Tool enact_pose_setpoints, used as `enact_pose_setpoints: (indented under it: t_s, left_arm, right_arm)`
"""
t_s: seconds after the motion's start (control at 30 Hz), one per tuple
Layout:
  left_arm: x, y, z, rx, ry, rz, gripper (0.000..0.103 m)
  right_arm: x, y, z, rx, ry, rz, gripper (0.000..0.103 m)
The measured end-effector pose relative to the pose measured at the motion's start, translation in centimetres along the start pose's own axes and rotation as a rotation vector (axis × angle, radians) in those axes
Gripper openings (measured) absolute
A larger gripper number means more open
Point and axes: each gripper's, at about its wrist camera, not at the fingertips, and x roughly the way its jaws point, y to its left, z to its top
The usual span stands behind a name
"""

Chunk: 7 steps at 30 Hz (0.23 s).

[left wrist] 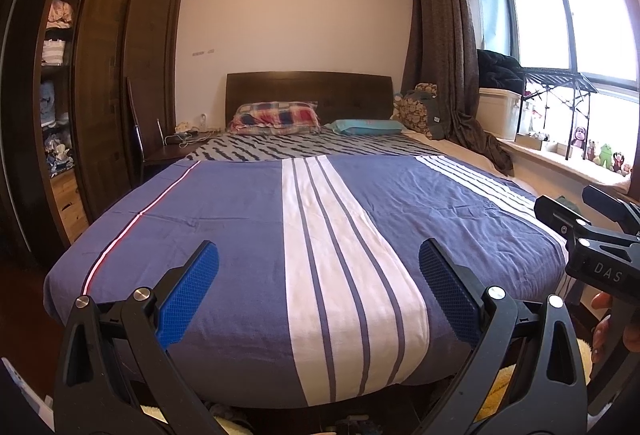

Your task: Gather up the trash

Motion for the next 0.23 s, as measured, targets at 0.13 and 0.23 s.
enact_pose_setpoints:
  t_s: [0.13, 0.23]
  left_arm:
    - [0.09, 0.19, 0.23, -0.006, 0.007, -0.006, 0.095]
    - [0.11, 0.17, 0.27, -0.003, 0.007, -0.009, 0.095]
  right_arm:
    - [0.0, 0.06, 0.01, -0.002, 0.0, 0.001, 0.1]
    - [0.05, 0.04, 0.0, -0.002, 0.002, 0.001, 0.1]
